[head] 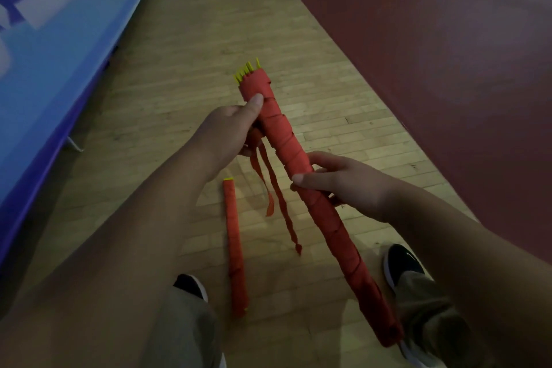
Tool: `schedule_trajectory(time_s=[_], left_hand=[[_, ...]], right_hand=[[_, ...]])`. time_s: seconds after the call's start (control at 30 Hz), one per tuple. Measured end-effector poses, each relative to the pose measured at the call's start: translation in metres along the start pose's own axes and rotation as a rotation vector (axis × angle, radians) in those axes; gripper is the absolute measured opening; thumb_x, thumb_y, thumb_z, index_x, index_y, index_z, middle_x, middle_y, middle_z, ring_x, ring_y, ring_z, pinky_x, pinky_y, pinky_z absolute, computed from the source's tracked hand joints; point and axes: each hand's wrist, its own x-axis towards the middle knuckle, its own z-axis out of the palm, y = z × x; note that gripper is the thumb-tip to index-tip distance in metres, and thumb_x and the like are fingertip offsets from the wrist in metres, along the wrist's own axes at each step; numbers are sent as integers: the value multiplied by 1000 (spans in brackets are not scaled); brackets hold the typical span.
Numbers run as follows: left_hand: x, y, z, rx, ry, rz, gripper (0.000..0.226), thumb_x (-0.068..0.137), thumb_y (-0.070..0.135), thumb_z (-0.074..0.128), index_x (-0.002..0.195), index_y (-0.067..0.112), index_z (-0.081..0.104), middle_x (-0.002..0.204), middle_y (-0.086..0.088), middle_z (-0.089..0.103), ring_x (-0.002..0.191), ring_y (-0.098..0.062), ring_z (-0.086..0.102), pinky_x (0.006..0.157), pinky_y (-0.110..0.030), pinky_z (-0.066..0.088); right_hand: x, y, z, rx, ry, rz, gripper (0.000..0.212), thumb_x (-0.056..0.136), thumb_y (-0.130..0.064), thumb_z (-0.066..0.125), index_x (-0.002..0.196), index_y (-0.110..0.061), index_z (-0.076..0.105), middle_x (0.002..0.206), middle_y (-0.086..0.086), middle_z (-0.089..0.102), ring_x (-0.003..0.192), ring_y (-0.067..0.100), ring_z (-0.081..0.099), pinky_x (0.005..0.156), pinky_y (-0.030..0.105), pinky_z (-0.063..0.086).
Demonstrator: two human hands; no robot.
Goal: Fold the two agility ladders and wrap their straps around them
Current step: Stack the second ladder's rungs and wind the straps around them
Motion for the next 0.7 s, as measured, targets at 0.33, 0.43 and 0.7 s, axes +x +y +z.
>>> schedule_trajectory(time_s=[0.33, 0.43, 0.7], left_hand=[[-3, -9, -7, 123, -15, -53, 52, 104, 74, 47, 107, 32, 78, 97, 1, 83, 88, -24, 81, 74, -43, 59], [-3, -10, -7, 199, -9, -66, 58, 102, 77, 44, 105, 31, 79, 91, 3, 83, 91, -33, 81, 83, -51, 64], [-5, -7, -12, 267, -73, -17, 49, 95, 73, 67, 91, 26, 81, 72, 7, 74, 62, -11, 62, 68, -32, 50]], right_hand=[[13, 10, 0, -63, 196, -8, 50, 82, -49, 94, 125, -43, 69, 105, 1, 82, 89, 23, 83, 86, 51, 69], [13, 11, 2, -159, 269, -26, 54, 82, -53, 93, 127, -44, 66, 99, -3, 81, 80, 16, 82, 82, 45, 69], [13, 11, 8, -202, 332, -60, 40, 91, -47, 87, 127, -41, 70, 93, -5, 81, 76, 13, 80, 76, 38, 67]])
